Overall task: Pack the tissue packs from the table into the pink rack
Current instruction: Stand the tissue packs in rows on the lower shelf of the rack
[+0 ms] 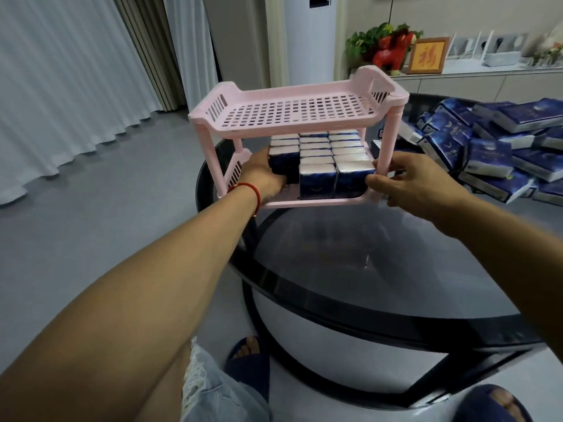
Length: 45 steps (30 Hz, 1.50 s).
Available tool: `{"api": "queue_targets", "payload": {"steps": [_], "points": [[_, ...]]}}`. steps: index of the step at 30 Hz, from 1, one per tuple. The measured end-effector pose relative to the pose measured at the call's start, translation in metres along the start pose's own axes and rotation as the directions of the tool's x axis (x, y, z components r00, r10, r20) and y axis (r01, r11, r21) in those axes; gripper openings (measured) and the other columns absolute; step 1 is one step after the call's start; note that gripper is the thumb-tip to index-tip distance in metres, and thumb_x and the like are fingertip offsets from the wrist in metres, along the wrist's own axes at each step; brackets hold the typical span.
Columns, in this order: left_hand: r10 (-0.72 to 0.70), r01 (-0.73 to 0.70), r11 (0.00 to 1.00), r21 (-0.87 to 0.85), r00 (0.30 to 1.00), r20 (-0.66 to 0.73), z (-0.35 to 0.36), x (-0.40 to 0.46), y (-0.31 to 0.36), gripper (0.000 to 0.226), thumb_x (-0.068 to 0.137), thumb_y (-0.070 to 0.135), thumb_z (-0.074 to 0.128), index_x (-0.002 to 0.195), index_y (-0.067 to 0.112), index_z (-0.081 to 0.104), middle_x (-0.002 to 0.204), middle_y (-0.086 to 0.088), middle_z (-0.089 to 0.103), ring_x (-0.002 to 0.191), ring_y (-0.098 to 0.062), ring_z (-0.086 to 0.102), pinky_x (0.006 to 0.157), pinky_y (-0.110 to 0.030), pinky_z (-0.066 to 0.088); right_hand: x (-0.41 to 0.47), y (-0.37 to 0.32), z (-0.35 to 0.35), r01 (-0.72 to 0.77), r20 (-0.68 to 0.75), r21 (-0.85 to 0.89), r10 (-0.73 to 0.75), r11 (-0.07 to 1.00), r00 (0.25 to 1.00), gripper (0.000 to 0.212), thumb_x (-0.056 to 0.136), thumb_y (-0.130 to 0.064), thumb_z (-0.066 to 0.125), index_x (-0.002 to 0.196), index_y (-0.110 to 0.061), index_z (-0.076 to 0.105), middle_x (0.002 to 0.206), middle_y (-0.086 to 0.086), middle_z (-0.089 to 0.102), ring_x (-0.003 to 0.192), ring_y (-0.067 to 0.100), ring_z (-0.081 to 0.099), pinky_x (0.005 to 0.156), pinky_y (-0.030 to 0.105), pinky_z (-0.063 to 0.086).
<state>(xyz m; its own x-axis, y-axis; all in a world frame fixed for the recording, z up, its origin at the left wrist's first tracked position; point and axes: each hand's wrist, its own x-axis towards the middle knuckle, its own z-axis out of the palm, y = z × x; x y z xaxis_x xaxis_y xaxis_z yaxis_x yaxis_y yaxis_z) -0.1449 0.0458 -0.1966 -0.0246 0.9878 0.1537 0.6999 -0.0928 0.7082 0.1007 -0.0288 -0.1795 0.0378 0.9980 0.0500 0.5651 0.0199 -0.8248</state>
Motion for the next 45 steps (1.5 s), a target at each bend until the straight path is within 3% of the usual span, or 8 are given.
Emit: {"api": "queue_targets", "payload": {"steps": [13, 22, 28, 34, 36, 41, 43, 45], "points": [[-0.032, 0.030, 0.995, -0.094, 0.999, -0.018, -0.004, -0.008, -0.003, 0.065, 0.081, 0.017, 0.083, 0.140, 0.021, 0.055, 0.131, -0.003, 0.067, 0.118, -0.023, 0.063, 0.103, -0.036, 0.053, -0.007, 0.001, -0.006, 0.035, 0.010, 0.035, -0.036, 0.999, 0.999, 0.017, 0.095, -0.022, 0.071, 0.107, -0.030, 0.063, 0.100, -0.011, 0.068, 0.092, 0.014, 0.068, 0.091, 0.046, 0.058], [-0.003, 0.018, 0.992, 0.126, 0.993, -0.115, 0.003, -0.029, -0.007, 0.051, 0.086, 0.021, 0.073, 0.131, 0.018, 0.050, 0.123, -0.008, 0.066, 0.115, -0.031, 0.064, 0.098, -0.046, 0.056, -0.011, 0.005, -0.014, 0.020, 0.037, 0.011, -0.021, 1.000, 0.999, 0.027, 0.093, -0.023, 0.073, 0.118, -0.028, 0.063, 0.114, -0.008, 0.069, 0.103, 0.013, 0.067, 0.096, 0.046, 0.057], [0.078, -0.038, 0.975, 0.219, 0.981, -0.176, 0.008, -0.073, 0.008, 0.065, 0.083, 0.011, 0.069, 0.143, 0.009, 0.044, 0.144, -0.022, 0.043, 0.136, -0.042, 0.040, 0.116, -0.049, 0.036, -0.027, 0.016, -0.030, 0.048, -0.158, -0.251, -0.090, 0.967, 0.983, 0.032, 0.092, -0.021, 0.072, 0.123, -0.017, 0.067, 0.110, -0.004, 0.069, 0.096, 0.013, 0.067, 0.092, 0.033, 0.056], [0.413, -0.283, 0.868, 0.407, 0.867, -0.279, 0.013, -0.125, 0.036, 0.044, 0.065, 0.002, 0.070, 0.107, 0.009, 0.061, 0.108, -0.016, 0.049, 0.107, -0.040, 0.047, 0.094, -0.049, 0.040, -0.024, 0.055, -0.069, -0.155, -0.406, -0.622, -0.147, 0.767, 0.902, 0.054, 0.094, -0.018, 0.064, 0.146, -0.021, 0.048, 0.154, 0.006, 0.042, 0.142, 0.031, 0.032, 0.109, 0.052, 0.037], [0.480, -0.381, 0.849, 0.367, 0.846, -0.231, 0.023, -0.134, 0.048, 0.043, 0.065, 0.001, 0.071, 0.105, 0.011, 0.062, 0.107, -0.012, 0.049, 0.105, -0.036, 0.048, 0.092, -0.049, 0.044, -0.023, 0.071, -0.079, -0.184, -0.342, -0.633, -0.058, 0.752, 0.938, 0.060, 0.099, -0.032, 0.061, 0.154, -0.029, 0.039, 0.164, -0.001, 0.033, 0.152, 0.027, 0.020, 0.115, 0.054, 0.028], [0.499, -0.474, 0.862, 0.178, 0.855, -0.142, 0.047, -0.142, 0.058, 0.039, 0.070, -0.001, 0.072, 0.103, 0.017, 0.064, 0.108, 0.000, 0.050, 0.106, -0.021, 0.045, 0.099, -0.029, 0.040, -0.028, 0.084, -0.092, -0.011, -0.365, -0.546, -0.226, 0.838, 0.903, 0.048, 0.090, -0.019, 0.077, 0.136, -0.020, 0.065, 0.134, 0.006, 0.068, 0.120, 0.032, 0.064, 0.098, 0.045, 0.051], [0.474, -0.470, 0.880, 0.060, 0.875, -0.095, 0.050, -0.143, 0.064, 0.033, 0.076, 0.000, 0.070, 0.102, 0.020, 0.065, 0.108, 0.006, 0.051, 0.108, -0.014, 0.044, 0.098, -0.009, 0.030, -0.034, 0.080, -0.094, 0.036, -0.389, -0.510, -0.268, 0.859, 0.881, 0.043, 0.093, -0.014, 0.074, 0.134, -0.019, 0.068, 0.130, 0.007, 0.070, 0.114, 0.030, 0.067, 0.095, 0.044, 0.053], [0.435, -0.438, 0.897, -0.051, 0.898, -0.066, 0.050, -0.145, 0.074, 0.025, 0.084, 0.006, 0.069, 0.102, 0.023, 0.067, 0.110, 0.010, 0.055, 0.109, -0.011, 0.049, 0.095, -0.008, 0.035, -0.044, 0.070, -0.095, 0.112, -0.403, -0.504, -0.349, 0.856, 0.846, 0.041, 0.094, -0.016, 0.073, 0.135, -0.020, 0.067, 0.132, 0.003, 0.069, 0.116, 0.024, 0.065, 0.098, 0.041, 0.054]]}}
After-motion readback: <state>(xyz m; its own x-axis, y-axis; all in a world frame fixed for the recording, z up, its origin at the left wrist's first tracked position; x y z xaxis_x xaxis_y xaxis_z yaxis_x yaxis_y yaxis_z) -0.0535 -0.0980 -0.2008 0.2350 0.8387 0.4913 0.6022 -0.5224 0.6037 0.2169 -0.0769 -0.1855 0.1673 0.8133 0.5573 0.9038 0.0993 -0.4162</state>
